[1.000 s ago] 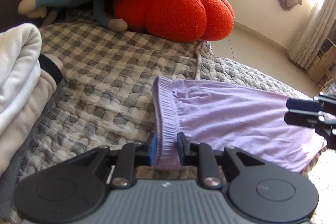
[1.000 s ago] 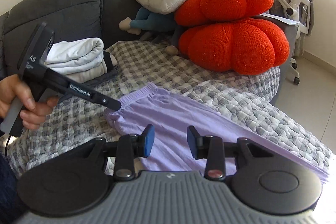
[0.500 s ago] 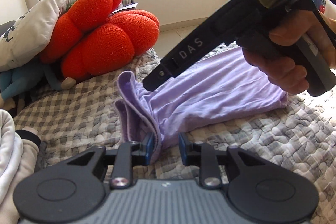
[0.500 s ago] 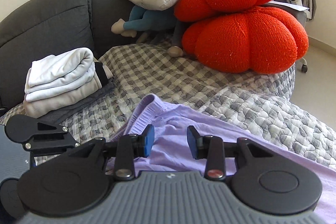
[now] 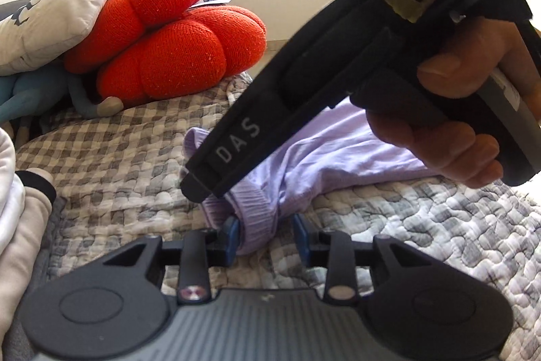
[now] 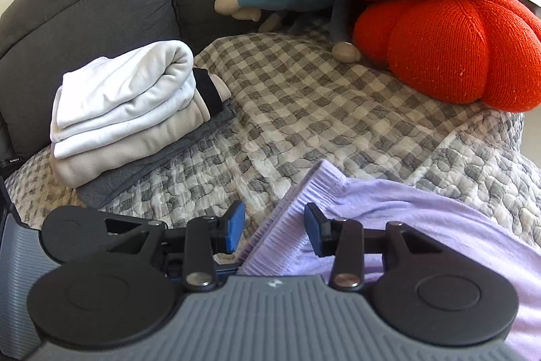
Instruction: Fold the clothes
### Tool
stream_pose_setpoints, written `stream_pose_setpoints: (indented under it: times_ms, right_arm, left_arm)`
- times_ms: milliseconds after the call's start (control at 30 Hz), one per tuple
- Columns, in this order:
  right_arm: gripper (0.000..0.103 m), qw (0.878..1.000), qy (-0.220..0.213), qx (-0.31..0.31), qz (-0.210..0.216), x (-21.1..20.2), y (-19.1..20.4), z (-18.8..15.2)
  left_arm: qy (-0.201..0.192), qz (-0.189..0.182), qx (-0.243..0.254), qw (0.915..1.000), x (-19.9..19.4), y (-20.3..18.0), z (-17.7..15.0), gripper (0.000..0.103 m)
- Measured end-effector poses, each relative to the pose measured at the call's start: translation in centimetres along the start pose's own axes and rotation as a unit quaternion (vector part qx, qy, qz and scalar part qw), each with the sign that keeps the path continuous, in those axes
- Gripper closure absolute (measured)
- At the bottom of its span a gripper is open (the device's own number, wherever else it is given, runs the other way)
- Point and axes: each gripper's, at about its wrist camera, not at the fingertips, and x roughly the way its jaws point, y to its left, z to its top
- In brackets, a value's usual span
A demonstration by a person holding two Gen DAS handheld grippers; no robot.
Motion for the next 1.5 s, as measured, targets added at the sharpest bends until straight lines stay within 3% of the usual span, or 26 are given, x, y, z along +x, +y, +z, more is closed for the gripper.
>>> stream_pose_setpoints:
  times_ms: [67, 167, 233, 300, 467, 533, 633, 700, 767, 833, 967, 1067, 1167, 1333, 1500]
  right_arm:
    - [0.059, 1.000, 0.005, -0.009, -0.014, 0.2, 0.6, -0.2]
    - [0.059, 0.999, 0.013, -0.023, -0.036, 0.5, 1.4, -0.4]
    - [0.070, 0.998, 0.018, -0.033, -0.050, 0.7, 1.9, -0.6]
    - [0.088, 0.997, 0.023, -0.042, -0.064, 0.8, 2.5, -0.8]
    - [0.096, 0.994, 0.028, -0.050, -0.090, 0.7, 3.2, -0.5]
    - [0.096, 0.994, 0.029, -0.049, -0.096, 0.6, 3.3, -0.2]
    - [0.095, 0.992, 0.041, -0.058, -0.106, 1.0, 3.8, 0.0]
    - [0.075, 0.989, 0.056, -0.070, -0.114, 1.6, 4.3, 0.2]
    - [0.063, 0.987, 0.069, -0.078, -0.122, 2.2, 4.7, 0.3]
    - [0.063, 0.985, 0.081, -0.077, -0.131, 2.9, 4.9, 0.4]
    - [0.093, 0.985, 0.076, -0.067, -0.136, 3.0, 4.4, 0.1]
    - [0.095, 0.989, 0.047, -0.062, -0.127, 1.6, 4.3, 0.1]
    - [0.095, 0.990, 0.035, -0.072, -0.117, 1.0, 4.2, -0.1]
    - [0.095, 0.991, 0.025, -0.097, -0.092, 0.8, 4.0, -0.4]
    - [0.095, 0.990, 0.015, -0.122, -0.067, 0.7, 3.7, -0.8]
  left_arm:
    - [-0.012, -0.025, -0.017, 0.9995, -0.1, 0.6, -0.4, 0.061]
    - [-0.031, -0.063, -0.065, 0.9954, -0.4, 2.4, -1.4, 0.060]
    - [-0.042, -0.080, -0.099, 0.9911, -0.4, 3.3, -2.2, 0.060]
    - [-0.052, -0.095, -0.126, 0.9861, -0.6, 3.9, -2.7, 0.060]
    - [-0.069, -0.127, -0.172, 0.9745, -1.1, 4.9, -3.0, 0.059]
    - [-0.072, -0.138, -0.193, 0.9689, -1.3, 5.6, -3.4, 0.059]
    - [-0.070, -0.139, -0.195, 0.9684, -1.1, 5.6, -3.5, 0.059]
    - [-0.068, -0.136, -0.188, 0.9703, -1.2, 5.3, -3.5, 0.059]
    - [-0.065, -0.133, -0.182, 0.9721, -1.2, 5.0, -3.5, 0.057]
    - [-0.064, -0.134, -0.184, 0.9716, -1.2, 4.9, -3.4, 0.057]
    - [-0.062, -0.135, -0.199, 0.9686, -1.0, 5.6, -3.6, 0.057]
    - [-0.060, -0.144, -0.226, 0.9616, -1.3, 6.7, -3.8, 0.056]
    - [-0.059, -0.166, -0.297, 0.9386, -1.6, 9.2, -4.6, 0.055]
    - [-0.056, -0.183, -0.325, 0.9264, -2.0, 10.0, -4.7, 0.048]
    - [-0.044, -0.178, -0.348, 0.9197, -2.1, 10.1, -4.6, 0.049]
